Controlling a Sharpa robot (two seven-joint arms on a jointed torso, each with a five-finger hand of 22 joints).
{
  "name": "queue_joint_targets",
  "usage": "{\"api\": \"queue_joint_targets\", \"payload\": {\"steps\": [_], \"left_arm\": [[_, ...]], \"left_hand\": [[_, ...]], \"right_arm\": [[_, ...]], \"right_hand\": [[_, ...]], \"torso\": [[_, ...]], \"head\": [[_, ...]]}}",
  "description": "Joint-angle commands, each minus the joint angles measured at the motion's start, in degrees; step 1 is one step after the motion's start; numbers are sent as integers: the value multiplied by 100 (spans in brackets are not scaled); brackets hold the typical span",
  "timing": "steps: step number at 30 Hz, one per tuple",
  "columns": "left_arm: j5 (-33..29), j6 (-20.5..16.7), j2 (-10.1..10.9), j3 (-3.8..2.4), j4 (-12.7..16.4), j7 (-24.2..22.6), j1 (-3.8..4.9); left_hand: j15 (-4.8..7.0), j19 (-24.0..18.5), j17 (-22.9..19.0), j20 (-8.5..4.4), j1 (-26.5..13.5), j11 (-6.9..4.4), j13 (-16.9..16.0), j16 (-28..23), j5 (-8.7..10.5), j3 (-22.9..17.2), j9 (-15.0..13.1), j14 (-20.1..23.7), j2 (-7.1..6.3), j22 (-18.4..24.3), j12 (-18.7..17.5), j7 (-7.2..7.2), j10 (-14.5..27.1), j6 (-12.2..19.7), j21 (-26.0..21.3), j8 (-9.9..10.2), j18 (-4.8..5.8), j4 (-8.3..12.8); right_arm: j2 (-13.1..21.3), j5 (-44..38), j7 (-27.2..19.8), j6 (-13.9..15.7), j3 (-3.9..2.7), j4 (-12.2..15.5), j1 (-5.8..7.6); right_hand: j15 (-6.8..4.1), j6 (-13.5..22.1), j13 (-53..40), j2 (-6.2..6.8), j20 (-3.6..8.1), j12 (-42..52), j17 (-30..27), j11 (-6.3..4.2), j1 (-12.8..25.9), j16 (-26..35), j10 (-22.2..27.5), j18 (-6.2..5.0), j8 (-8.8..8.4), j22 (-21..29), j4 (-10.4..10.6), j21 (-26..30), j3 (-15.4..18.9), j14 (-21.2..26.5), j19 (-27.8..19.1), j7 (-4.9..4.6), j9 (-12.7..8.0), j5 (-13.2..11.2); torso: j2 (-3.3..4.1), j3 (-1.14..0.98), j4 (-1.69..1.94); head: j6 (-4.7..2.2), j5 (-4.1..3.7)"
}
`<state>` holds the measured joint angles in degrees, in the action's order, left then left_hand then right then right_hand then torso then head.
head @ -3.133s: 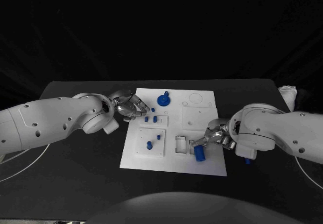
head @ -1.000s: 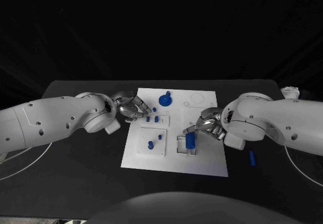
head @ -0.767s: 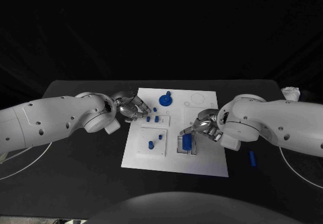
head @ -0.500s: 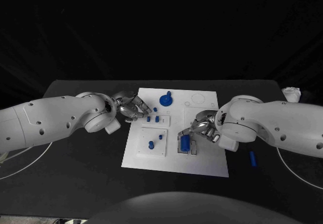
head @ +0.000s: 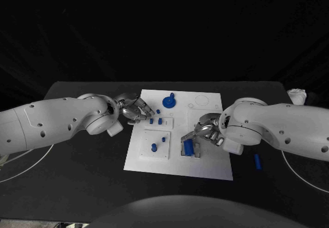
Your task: Assemble the parts on the task board
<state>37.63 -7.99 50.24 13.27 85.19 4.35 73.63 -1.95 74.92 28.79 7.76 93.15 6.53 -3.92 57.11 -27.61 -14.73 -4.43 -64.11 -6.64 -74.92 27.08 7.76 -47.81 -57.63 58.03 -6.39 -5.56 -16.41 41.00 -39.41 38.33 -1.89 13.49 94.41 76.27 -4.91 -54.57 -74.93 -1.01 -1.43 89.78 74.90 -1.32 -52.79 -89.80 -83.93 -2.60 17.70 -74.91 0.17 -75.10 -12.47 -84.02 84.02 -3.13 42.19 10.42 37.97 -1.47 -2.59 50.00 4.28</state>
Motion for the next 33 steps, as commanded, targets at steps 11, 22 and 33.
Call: {"api": "queue_joint_targets", "payload": {"steps": [11,22,33], "left_arm": [[-13,150,-11,-3,13,47,0],[29,180,-14,-3,13,78,0],[55,228,-17,-3,12,125,0]], "left_hand": [[-15,-51,-47,22,7,31,12,4,-256,-82,2,46,3,-647,22,32,-21,30,-32,-19,-89,-4],[-15,-52,-54,23,11,32,12,6,-297,-90,3,47,-2,-647,25,32,-23,32,-33,-18,-90,-4],[-15,-56,-60,23,17,32,12,7,-328,-98,3,48,-3,-646,27,31,-25,32,-39,-19,-91,-3]], "right_arm": [[4,-155,18,-150,1,-35,-40],[49,-170,13,-157,1,-46,-51],[120,-170,-5,-100,1,-27,-65]], "right_hand": [[57,16,-1507,-58,-57,22,1510,42,226,-20,-607,-79,-44,-1055,193,74,228,-598,15,-18,8,-396],[52,9,-1507,-86,-54,22,1510,37,446,-20,-607,-88,-78,-1044,413,125,422,-598,6,-15,6,-495],[52,8,-1507,78,-52,22,1510,39,760,-20,-607,-93,-121,-1038,689,168,793,-598,2,-18,8,-759]], "torso": [[-1,-1,0],[3,-2,2],[1,-2,3]], "head": [[0,20],[0,18],[0,43]]}}
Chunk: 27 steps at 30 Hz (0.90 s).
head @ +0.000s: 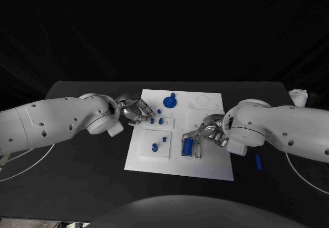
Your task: Assemble the parts on the task board
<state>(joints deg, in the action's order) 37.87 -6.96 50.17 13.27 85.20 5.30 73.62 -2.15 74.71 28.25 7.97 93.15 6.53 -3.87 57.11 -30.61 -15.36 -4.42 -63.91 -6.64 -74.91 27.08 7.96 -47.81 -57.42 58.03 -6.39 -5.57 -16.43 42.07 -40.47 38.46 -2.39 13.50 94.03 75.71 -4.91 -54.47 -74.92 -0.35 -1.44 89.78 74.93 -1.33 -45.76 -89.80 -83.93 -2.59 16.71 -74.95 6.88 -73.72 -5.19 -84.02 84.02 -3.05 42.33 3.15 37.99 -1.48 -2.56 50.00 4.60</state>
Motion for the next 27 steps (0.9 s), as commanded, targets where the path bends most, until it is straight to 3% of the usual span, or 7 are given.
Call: {"api": "queue_joint_targets", "payload": {"steps": [1,9,14,20,24,27], "left_arm": [[32,130,-10,-3,12,35,1],[38,156,-10,-3,15,55,1],[39,158,-1,-3,29,55,1],[39,123,20,-3,42,1,1],[39,61,32,-3,51,-79,1],[39,16,42,-3,58,-128,1]], "left_hand": [[5,-35,-7,2,17,33,7,7,-29,-36,2,28,-3,-647,27,10,-25,11,-40,-19,-91,-1],[6,-37,-9,3,18,32,7,7,-41,-39,2,29,-3,-646,27,12,-26,9,-44,-20,-92,-1],[6,-37,-9,3,18,32,7,7,-41,-39,2,29,-3,-646,27,12,-26,9,-44,-20,-92,-1],[6,-38,-12,3,20,31,7,7,-55,-43,0,31,-1,-646,30,19,-30,1,-45,-25,-93,-2],[9,-32,-17,1,27,23,5,9,-69,-50,-3,31,1,-649,37,28,-41,-14,-32,-34,-91,1],[10,-31,-18,1,28,22,4,10,-71,-52,-4,31,1,-651,39,30,-44,-18,-29,-36,-91,2]], "right_arm": [[20,-62,-20,-43,0,14,-12],[74,-7,-95,97,0,60,-21],[209,-34,-331,452,-1,213,-31],[515,-449,-1110,1089,-1,554,-41],[741,-800,-1718,1591,-1,808,-66],[906,-1142,-2070,1873,-1,989,-105]], "right_hand": [[52,-4,-1508,29,-51,22,1507,39,67,-20,-607,-93,-24,-1034,29,32,92,-598,2,-26,-6,-28],[57,60,-1508,120,-52,22,1507,49,48,-20,-607,-98,-69,-1027,65,65,249,-598,-8,-41,-13,-32],[76,145,-1508,-4,-63,22,1507,65,-83,-20,-607,-102,-74,-1023,81,87,258,-598,-13,-64,15,18],[96,303,-1508,-181,-87,22,1507,92,-483,-20,-607,-79,-27,-1058,-23,-23,213,-598,30,-88,103,675],[100,397,-1508,-268,-92,22,1507,96,-829,-20,-607,-58,20,-1089,-131,-134,130,-598,65,-92,164,1553],[110,499,-1508,-297,-98,22,1507,110,-1081,-20,-607,-43,-18,-1109,-242,-209,22,-598,86,-113,141,2034]], "torso": [[0,-1,0],[4,-1,1],[6,-4,7],[2,-1,3],[-2,-3,-4],[-3,-4,-3]], "head": [[0,11],[0,12],[0,37],[0,67],[0,83],[0,88]]}}
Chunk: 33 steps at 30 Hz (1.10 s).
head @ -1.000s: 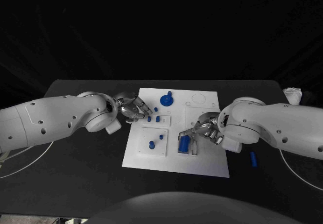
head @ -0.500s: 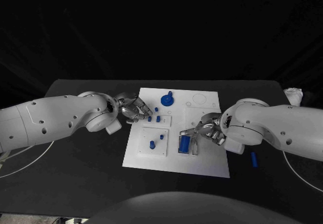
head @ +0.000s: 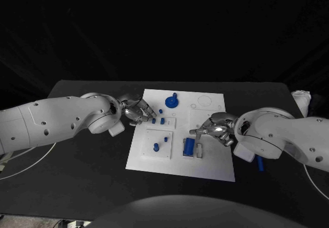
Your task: Assemble the parts on the task board
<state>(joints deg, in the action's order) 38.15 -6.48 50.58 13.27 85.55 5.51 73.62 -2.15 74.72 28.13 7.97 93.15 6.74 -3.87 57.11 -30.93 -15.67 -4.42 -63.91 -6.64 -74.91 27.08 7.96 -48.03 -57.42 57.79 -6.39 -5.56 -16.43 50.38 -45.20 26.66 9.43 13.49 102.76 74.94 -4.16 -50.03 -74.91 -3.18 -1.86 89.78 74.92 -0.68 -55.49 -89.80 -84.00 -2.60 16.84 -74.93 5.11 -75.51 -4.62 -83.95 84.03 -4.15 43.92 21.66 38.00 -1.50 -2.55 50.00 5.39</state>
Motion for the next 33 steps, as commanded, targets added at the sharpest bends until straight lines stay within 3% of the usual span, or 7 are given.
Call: {"api": "queue_joint_targets", "payload": {"steps": [1,7,15,22,26,29,33], "left_arm": [[11,-42,6,-3,26,-159,1],[11,-72,40,-3,44,-193,1],[11,-71,51,-3,60,-214,1],[11,-52,69,-3,68,-208,1],[11,-29,73,-3,69,-206,1],[11,-14,75,-3,72,-199,1],[11,18,80,-3,74,-170,1]], "left_hand": [[11,-29,-6,1,30,-2,4,10,-41,-21,-5,30,1,-652,41,32,-26,-21,-1,-38,-91,3],[17,-25,-12,-2,34,-9,-1,15,-49,-26,-9,27,0,-654,60,42,-56,-36,7,-48,-91,5],[19,-25,-14,-3,35,-11,-3,17,-50,-26,-10,26,0,-654,65,44,-65,-42,7,-51,-91,5],[19,-24,-14,-3,35,-12,-3,17,-51,-27,-10,25,0,-655,67,46,-68,-44,10,-52,-90,5],[20,-20,-16,-5,36,-13,-4,19,-52,-27,-12,24,-1,-657,72,50,-75,-50,17,-56,-90,5],[20,-20,-16,-5,36,-13,-4,19,-52,-27,-12,24,-1,-657,72,50,-75,-50,17,-56,-90,5],[20,-23,-17,-5,36,-13,-4,19,-53,-28,-12,24,0,-655,75,52,-78,-52,11,-57,-91,4]], "right_arm": [[123,-776,-984,757,1,165,-40],[455,-1674,-1533,1071,2,491,-171],[643,-3529,-1365,1094,3,811,-427],[648,-4650,-697,1068,3,974,-703],[593,-4939,-379,1031,3,960,-868],[538,-5085,-186,1018,3,916,-974],[466,-5198,1,1019,3,834,-1086]], "right_hand": [[38,74,-1509,-17,-58,22,1508,48,-175,-20,-600,-39,-40,-1115,-98,-46,-64,-605,90,-6,-27,254],[50,403,-1509,-31,-75,22,1508,56,-888,-20,-600,-28,-303,-1132,-530,-117,-446,-605,95,-91,-280,604],[126,1462,-1509,421,-129,22,1508,147,-1079,-20,-600,-41,-726,-1106,-684,-62,-360,-605,35,-240,-757,-818],[229,2235,-1509,681,-226,22,1508,254,-840,-20,-600,-107,189,-1012,-181,240,-56,-605,-109,-355,-257,-1034],[286,2783,-1509,1027,-272,22,1508,317,-845,-20,-600,-151,847,-952,441,450,-54,-605,-193,-399,87,-1324],[301,3112,-1509,1303,-312,22,1508,360,-1051,-20,-600,-171,1198,-916,1068,578,-9,-605,-242,-425,223,-1526],[331,3326,-1509,1452,-323,22,1508,386,-1071,-20,-600,-214,1393,-858,1183,785,148,-605,-327,-442,281,-1606]], "torso": [[-3,-1,-3],[-4,2,-4],[-1,2,-1],[-3,4,-6],[-2,3,-4],[0,1,-2],[-2,1,-3]], "head": [[0,11],[0,22],[0,13],[0,7],[0,-4],[0,1],[0,5]]}}
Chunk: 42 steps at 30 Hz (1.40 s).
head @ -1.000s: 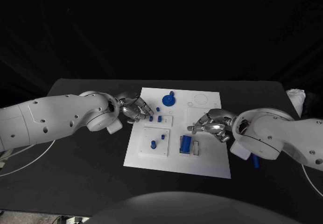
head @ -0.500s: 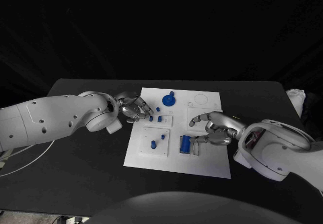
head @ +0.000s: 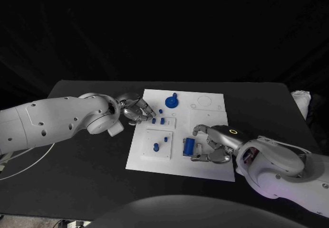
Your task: Assemble the parts on the task board
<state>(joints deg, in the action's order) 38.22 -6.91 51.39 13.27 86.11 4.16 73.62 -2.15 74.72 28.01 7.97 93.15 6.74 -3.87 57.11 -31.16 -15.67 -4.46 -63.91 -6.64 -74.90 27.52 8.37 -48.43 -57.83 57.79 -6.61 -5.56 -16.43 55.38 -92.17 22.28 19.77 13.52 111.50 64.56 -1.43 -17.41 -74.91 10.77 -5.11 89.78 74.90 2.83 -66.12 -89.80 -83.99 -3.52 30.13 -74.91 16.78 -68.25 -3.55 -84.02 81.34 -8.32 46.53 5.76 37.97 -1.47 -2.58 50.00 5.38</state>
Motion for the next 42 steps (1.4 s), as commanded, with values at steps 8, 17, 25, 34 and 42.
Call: {"api": "queue_joint_targets", "payload": {"steps": [8,17,25,34,42], "left_arm": [[5,101,0,-3,13,0,1],[5,144,-10,-3,9,36,1],[7,182,-17,-3,8,68,1],[11,216,-15,-3,10,99,1],[12,249,-36,-3,0,123,0]], "left_hand": [[20,-25,-7,-5,35,-12,-4,20,-31,-30,-9,23,2,-654,32,13,-39,-11,6,-36,-92,3],[20,-28,-8,-6,35,-12,-4,20,-31,-31,-9,23,4,-653,33,14,-40,-13,0,-37,-93,2],[20,-30,-10,-6,34,-10,-4,21,-33,-33,-9,23,9,-652,35,18,-42,-14,-3,-38,-93,0],[19,-31,-11,-6,34,-9,-4,21,-34,-34,-9,23,11,-651,35,20,-42,-14,-7,-39,-94,-1],[12,-37,-23,-4,42,0,-1,23,-42,-64,-10,22,62,-647,40,31,-42,-16,-19,-42,-95,-4]], "right_arm": [[-154,-639,621,87,-1,-139,-154],[-272,-702,674,127,-1,-251,-198],[-369,-663,603,111,-1,-283,-215],[-407,-577,487,40,-2,-263,-219],[-449,-471,433,-34,-2,-329,-220]], "right_hand": [[91,314,-1509,-63,-33,22,1501,71,-188,-14,-601,-146,416,-823,-4,202,-45,-595,-103,-48,53,596],[94,425,-1509,-178,-39,22,1429,74,-209,29,-601,-170,590,-789,-17,338,-100,-569,-148,-53,2,1053],[94,469,-1509,-147,-40,22,1418,73,-62,36,-601,-175,685,-781,-4,377,-49,-565,-157,-53,-46,910],[88,532,-1509,25,-36,22,1421,65,84,34,-601,-175,817,-782,13,396,40,-566,-149,-51,-134,628],[85,536,-1509,-154,-35,22,1418,62,-34,35,-601,-175,965,-784,-16,420,-90,-565,-147,-43,-204,1052]], "torso": [[-1,-2,-2],[4,-1,1],[-2,0,4],[2,-1,1],[1,0,-1]], "head": [[0,-24],[0,-39],[0,-38],[0,-21],[0,-29]]}}
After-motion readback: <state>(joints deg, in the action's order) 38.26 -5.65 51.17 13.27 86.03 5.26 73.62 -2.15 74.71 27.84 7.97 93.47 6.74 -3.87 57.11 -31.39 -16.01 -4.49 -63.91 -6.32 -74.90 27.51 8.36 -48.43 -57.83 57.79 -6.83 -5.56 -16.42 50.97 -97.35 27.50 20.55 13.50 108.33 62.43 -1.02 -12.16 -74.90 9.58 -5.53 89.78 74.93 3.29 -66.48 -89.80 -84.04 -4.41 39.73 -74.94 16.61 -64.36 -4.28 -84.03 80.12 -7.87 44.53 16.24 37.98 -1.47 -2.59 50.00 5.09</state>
